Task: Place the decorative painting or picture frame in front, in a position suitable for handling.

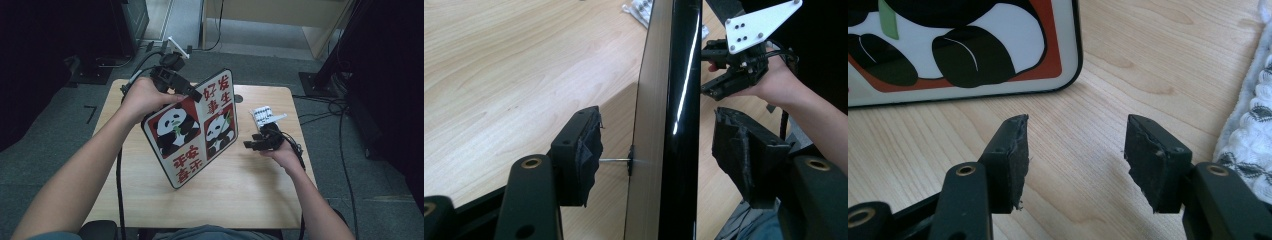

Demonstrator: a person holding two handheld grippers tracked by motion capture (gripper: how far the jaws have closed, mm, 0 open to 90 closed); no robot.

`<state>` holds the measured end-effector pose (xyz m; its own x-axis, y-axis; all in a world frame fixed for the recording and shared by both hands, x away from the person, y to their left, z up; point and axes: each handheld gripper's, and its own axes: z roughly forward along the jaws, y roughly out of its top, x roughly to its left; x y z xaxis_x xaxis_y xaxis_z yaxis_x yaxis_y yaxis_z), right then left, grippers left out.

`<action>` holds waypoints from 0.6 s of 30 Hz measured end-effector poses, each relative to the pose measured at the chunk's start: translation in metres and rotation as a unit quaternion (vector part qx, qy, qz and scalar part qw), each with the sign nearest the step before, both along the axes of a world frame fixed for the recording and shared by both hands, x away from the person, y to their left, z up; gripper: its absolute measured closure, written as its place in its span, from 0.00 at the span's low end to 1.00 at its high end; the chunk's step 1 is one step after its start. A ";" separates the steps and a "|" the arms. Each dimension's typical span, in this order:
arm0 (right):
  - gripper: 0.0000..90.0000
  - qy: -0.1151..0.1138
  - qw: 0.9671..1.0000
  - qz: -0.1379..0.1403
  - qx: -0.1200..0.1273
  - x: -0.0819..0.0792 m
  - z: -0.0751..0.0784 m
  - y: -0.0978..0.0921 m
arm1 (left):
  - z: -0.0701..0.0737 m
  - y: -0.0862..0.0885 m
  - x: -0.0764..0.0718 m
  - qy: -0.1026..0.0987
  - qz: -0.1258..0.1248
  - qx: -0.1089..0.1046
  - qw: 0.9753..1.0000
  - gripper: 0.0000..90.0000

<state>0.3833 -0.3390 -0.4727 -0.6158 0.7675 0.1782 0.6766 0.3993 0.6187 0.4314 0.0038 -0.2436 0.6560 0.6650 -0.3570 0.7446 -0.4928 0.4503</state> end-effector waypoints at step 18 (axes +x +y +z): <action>0.49 0.001 1.000 0.001 0.006 0.002 0.002 0.001 | 0.022 0.038 -0.012 -0.039 0.016 -0.027 0.999 0.38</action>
